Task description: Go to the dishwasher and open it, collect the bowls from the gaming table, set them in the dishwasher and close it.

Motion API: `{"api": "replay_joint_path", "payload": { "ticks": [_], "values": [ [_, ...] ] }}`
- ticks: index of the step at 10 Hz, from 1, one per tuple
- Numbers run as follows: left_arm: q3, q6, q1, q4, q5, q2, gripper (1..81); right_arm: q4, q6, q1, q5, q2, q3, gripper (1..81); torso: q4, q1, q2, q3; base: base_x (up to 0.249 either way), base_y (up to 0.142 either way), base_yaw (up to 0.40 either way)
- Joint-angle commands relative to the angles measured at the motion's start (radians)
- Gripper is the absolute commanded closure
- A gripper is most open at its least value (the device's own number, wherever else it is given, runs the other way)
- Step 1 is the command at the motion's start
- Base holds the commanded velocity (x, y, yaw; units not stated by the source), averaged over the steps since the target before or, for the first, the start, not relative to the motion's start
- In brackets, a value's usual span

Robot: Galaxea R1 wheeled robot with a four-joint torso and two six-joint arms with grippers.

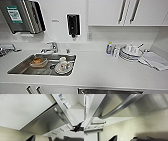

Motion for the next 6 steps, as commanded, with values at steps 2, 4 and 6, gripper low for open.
{"api": "replay_joint_path", "payload": {
  "ticks": [2, 4, 6],
  "values": [
    [-0.004, -0.007, -0.051, 0.020, -0.006, -0.074, 1.0, 0.015, 0.140, 0.150, -0.094, -0.032, 0.028, 1.0, 0.000, 0.000, 0.000, 0.000, 0.000, 0.000, 0.000],
    [-0.004, -0.007, -0.056, 0.022, -0.009, -0.074, 1.0, 0.011, 0.146, 0.151, -0.094, -0.003, 0.017, 1.0, 0.000, 0.000, 0.000, 0.000, 0.000, 0.000, 0.000],
    [-0.004, -0.015, -0.059, 0.036, -0.009, -0.074, 1.0, -0.061, 0.146, 0.145, -0.063, 0.011, 0.031, 1.0, 0.000, 0.001, 0.000, 0.000, 0.000, 0.000, 0.000]
  ]
}}
